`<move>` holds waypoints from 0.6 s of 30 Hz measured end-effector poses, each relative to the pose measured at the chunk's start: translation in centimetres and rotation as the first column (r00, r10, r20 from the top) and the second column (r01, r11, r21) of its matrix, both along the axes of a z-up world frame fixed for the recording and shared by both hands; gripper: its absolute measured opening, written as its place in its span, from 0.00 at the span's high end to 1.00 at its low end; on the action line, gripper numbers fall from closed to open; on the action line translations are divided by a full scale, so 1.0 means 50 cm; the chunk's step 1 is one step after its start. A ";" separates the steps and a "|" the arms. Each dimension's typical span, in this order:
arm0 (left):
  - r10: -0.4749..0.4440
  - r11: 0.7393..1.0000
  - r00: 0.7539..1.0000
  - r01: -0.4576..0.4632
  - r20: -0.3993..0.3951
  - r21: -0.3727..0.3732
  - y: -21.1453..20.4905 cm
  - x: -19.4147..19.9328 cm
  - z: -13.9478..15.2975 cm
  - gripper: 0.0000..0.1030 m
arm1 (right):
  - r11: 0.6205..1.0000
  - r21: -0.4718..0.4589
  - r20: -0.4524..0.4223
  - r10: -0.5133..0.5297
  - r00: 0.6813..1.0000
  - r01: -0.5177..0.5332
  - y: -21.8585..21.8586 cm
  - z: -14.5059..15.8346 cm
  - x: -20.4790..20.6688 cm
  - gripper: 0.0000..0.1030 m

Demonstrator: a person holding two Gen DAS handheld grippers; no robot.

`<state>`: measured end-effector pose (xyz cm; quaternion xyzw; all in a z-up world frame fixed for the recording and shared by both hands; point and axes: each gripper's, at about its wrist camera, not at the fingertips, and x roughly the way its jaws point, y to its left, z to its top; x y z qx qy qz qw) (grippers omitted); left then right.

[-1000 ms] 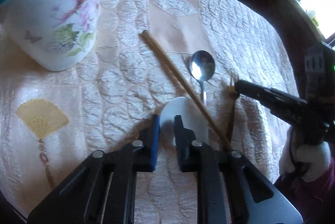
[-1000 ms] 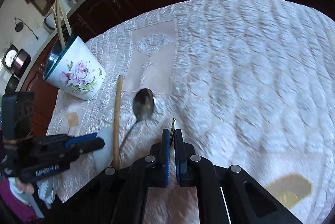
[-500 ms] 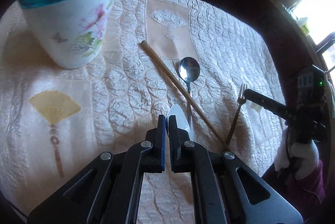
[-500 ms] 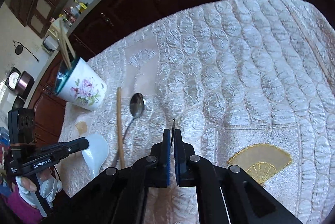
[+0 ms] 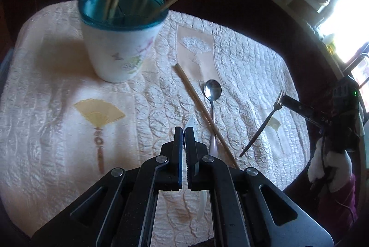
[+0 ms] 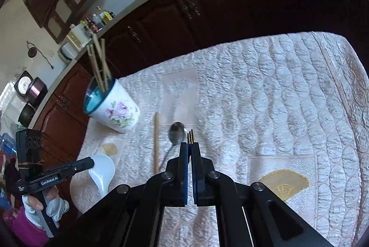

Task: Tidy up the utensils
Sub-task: 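Close the left tool on the white ceramic spoon while the right tool grasps the brass fork, then lift the spoon and fork and carry both tools over the cup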

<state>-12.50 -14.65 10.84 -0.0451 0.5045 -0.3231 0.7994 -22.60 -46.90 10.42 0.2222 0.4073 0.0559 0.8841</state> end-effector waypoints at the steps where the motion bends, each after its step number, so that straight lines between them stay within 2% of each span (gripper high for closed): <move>1: 0.003 1.000 1.000 -0.003 0.007 -0.005 0.007 -0.002 0.008 0.99 | 1.000 -0.006 0.007 0.009 1.000 -0.009 0.008 0.008 0.001 0.98; 8: 0.052 0.999 0.994 -0.050 0.096 -0.015 0.047 -0.010 0.069 0.99 | 0.999 -0.023 0.051 0.050 0.997 -0.049 0.051 0.053 0.019 0.98; 18: 0.097 0.995 0.979 -0.101 0.178 0.013 0.077 -0.017 0.103 0.99 | 0.991 -0.052 0.088 0.125 0.988 -0.120 0.122 0.092 0.050 0.98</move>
